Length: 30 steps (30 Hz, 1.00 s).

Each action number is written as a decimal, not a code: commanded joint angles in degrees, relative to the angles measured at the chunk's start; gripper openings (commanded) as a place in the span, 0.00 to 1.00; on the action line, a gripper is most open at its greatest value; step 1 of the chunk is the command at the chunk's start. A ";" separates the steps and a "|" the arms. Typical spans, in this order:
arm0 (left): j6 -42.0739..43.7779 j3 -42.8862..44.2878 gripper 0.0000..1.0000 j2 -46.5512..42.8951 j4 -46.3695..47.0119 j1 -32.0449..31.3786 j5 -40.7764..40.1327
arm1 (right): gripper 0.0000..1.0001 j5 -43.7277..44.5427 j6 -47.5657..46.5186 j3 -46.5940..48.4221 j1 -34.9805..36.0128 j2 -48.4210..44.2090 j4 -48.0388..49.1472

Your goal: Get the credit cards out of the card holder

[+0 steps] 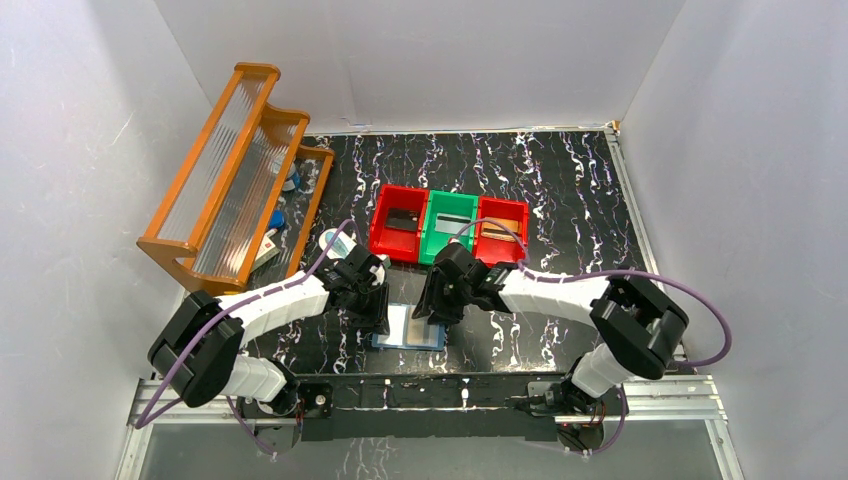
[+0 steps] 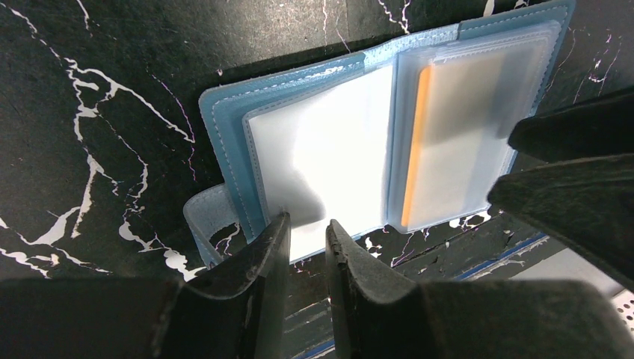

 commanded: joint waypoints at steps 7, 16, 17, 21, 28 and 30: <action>0.44 0.50 0.22 -1.20 -1.20 0.19 -0.15 | 0.52 -0.18 -0.64 1.99 0.26 1.89 -0.20; 1.16 0.72 0.22 -0.64 -1.28 0.16 -0.01 | 0.52 2.85 -1.38 2.44 0.30 -2.35 -2.92; 1.09 0.69 0.22 -0.63 -1.29 0.19 -0.05 | 0.52 2.61 -1.32 2.32 0.28 -2.14 -2.78; 0.87 0.76 0.22 -0.59 -1.31 0.17 0.03 | 0.53 1.77 -0.71 1.99 0.25 -1.01 -2.38; 0.84 0.99 0.22 -0.55 -1.38 0.19 -0.01 | 0.53 0.75 -0.90 1.38 0.24 0.69 -1.37; 0.85 0.98 0.22 -0.54 -1.38 0.26 0.07 | 0.53 0.10 -0.89 1.29 0.26 1.38 -0.44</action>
